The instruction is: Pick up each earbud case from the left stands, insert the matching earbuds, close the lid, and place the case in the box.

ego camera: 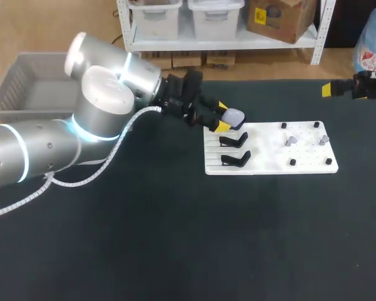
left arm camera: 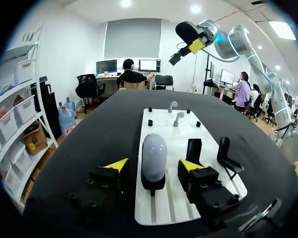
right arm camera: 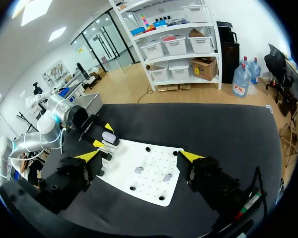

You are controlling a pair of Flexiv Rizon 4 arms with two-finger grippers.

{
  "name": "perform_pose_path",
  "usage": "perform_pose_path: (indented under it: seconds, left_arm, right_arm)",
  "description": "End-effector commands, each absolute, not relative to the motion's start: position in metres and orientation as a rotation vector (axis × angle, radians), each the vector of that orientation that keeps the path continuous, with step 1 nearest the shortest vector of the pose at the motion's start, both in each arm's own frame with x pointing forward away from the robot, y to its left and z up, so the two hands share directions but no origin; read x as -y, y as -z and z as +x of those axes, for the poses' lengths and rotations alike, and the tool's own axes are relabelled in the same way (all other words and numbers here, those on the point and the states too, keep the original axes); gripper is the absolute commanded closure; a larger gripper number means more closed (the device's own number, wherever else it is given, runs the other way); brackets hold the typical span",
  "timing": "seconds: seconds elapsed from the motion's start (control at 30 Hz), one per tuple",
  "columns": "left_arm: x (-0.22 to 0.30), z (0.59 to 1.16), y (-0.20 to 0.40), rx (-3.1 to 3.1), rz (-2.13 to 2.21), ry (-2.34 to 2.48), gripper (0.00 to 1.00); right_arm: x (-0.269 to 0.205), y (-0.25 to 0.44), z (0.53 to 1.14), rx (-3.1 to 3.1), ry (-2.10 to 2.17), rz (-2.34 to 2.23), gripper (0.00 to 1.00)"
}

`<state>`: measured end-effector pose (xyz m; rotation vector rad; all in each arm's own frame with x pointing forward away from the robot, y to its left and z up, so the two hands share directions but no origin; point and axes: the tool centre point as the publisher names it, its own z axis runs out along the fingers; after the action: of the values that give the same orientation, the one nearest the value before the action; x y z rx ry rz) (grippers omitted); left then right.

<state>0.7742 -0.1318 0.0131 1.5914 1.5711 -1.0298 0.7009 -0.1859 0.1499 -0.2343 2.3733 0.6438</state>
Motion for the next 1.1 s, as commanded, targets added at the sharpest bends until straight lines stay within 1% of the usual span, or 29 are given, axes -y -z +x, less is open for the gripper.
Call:
perform_pose_path:
  seconds: [0.03,0.17,0.3,0.4,0.67,0.77,0.8,0.87,0.9,0.93,0.97,1.0,1.03,1.07,1.1]
  left_arm:
    - [0.1356,0.778,-0.0127,-1.566,1.594,1.031,0.4]
    - [0.1368,0.7781,-0.0128,-1.56,1.597,1.031,0.42]
    - [0.1377,0.7776,-0.0122,-1.559,1.601,1.033,0.45]
    - [0.1382,0.7769,-0.0115,-1.56,1.601,1.035,0.44]
    - [0.1383,0.7764,-0.0111,-1.558,1.603,1.032,0.47]
    - [0.1381,0.7757,-0.0117,-1.555,1.603,1.03,0.56]
    - [0.1381,0.7756,-0.0118,-1.556,1.604,1.028,0.62]
    - [0.1379,0.7751,-0.012,-1.559,1.606,1.024,0.66]
    - [0.1379,0.7745,-0.0122,-1.558,1.608,1.022,0.7]
    - [0.1379,0.7739,-0.0125,-1.557,1.609,1.021,0.8]
    - [0.1378,0.7736,-0.0126,-1.557,1.609,1.021,0.82]
    - [0.1374,0.7729,-0.0126,-1.557,1.608,1.02,0.94]
    - [0.1371,0.7726,-0.0126,-1.558,1.608,1.019,0.94]
    - [0.1364,0.7718,-0.0126,-1.558,1.607,1.017,1.0]
    - [0.1359,0.7712,-0.0129,-1.558,1.607,1.015,1.0]
  right_arm:
    - [0.1862,-0.1498,0.7008,-2.373,-0.645,-0.235,0.0]
    - [0.1862,-0.1498,0.7008,-2.373,-0.645,-0.235,0.0]
    - [0.1862,-0.1498,0.7008,-2.373,-0.645,-0.235,0.0]
    - [0.1862,-0.1498,0.7008,-2.373,-0.645,-0.235,0.0]
    - [0.1862,-0.1498,0.7008,-2.373,-0.645,-0.235,0.0]
    - [0.1862,-0.1498,0.7008,-2.373,-0.645,-0.235,0.0]
    - [0.1862,-0.1498,0.7008,-2.373,-0.645,-0.235,0.0]
    - [0.1862,-0.1498,0.7008,-2.373,-0.645,-0.235,0.0]
    - [0.1862,-0.1498,0.7008,-2.373,-0.645,-0.235,0.0]
    - [0.1862,-0.1498,0.7008,-2.373,-0.645,-0.235,0.0]
    - [0.1862,-0.1498,0.7008,-2.373,-0.645,-0.235,0.0]
    - [0.1862,-0.1498,0.7008,-2.373,-0.645,-0.235,0.0]
    - [0.1862,-0.1498,0.7008,-2.373,-0.645,-0.235,0.0]
    - [0.1862,-0.1498,0.7008,-2.373,-0.645,-0.235,0.0]
    - [0.1862,-0.1498,0.7008,-2.373,-0.645,-0.235,0.0]
